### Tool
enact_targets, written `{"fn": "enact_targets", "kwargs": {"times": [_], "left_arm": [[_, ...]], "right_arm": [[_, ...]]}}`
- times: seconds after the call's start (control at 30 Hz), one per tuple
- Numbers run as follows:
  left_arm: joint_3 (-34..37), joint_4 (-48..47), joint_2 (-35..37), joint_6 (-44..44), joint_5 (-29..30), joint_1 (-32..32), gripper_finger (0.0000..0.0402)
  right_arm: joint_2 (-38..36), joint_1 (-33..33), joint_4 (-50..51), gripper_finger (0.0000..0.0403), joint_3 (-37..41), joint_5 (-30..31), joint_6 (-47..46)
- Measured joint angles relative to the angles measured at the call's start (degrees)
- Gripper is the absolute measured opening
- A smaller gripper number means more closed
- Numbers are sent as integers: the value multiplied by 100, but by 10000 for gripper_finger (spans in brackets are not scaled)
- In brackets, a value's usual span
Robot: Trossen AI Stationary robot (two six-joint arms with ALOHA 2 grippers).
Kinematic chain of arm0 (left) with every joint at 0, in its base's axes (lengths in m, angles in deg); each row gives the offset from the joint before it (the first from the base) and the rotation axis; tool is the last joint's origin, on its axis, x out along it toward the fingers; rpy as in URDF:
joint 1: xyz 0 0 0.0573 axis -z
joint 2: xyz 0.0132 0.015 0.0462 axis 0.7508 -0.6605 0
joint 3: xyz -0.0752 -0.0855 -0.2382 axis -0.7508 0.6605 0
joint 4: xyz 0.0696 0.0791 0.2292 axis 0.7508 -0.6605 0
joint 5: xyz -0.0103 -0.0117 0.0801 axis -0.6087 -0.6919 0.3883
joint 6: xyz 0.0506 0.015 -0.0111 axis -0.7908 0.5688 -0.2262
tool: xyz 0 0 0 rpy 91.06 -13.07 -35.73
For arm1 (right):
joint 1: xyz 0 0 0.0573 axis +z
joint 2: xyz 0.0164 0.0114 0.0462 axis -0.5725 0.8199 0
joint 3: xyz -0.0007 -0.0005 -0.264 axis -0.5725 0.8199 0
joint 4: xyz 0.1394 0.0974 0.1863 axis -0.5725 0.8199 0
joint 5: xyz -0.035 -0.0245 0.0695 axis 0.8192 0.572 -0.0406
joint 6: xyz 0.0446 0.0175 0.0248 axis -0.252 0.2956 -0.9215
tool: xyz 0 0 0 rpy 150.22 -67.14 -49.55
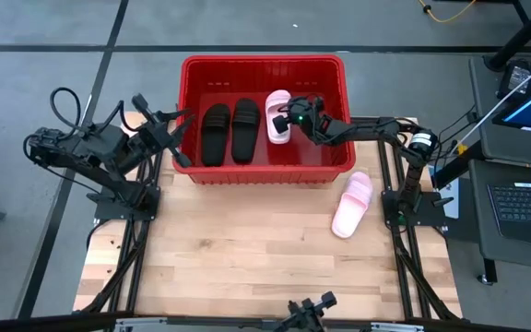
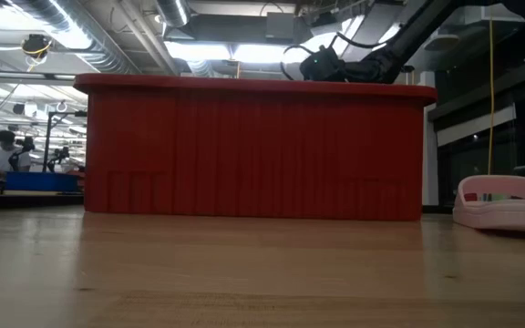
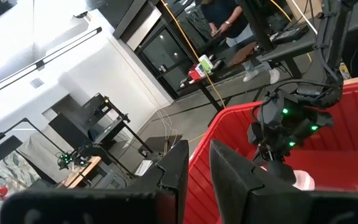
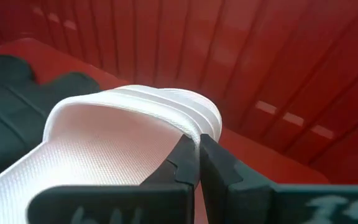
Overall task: Pick and place slides into bin
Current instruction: Put the left pink slide into the red container
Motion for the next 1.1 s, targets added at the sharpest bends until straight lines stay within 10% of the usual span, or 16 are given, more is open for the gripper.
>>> {"fn": "enact_targets", "kwargs": {"times": [1.1], "left_arm": [[0, 2, -57, -4, 2, -2, 61]], "right_arm": [[735, -310, -643, 10, -9, -482, -276]]}}
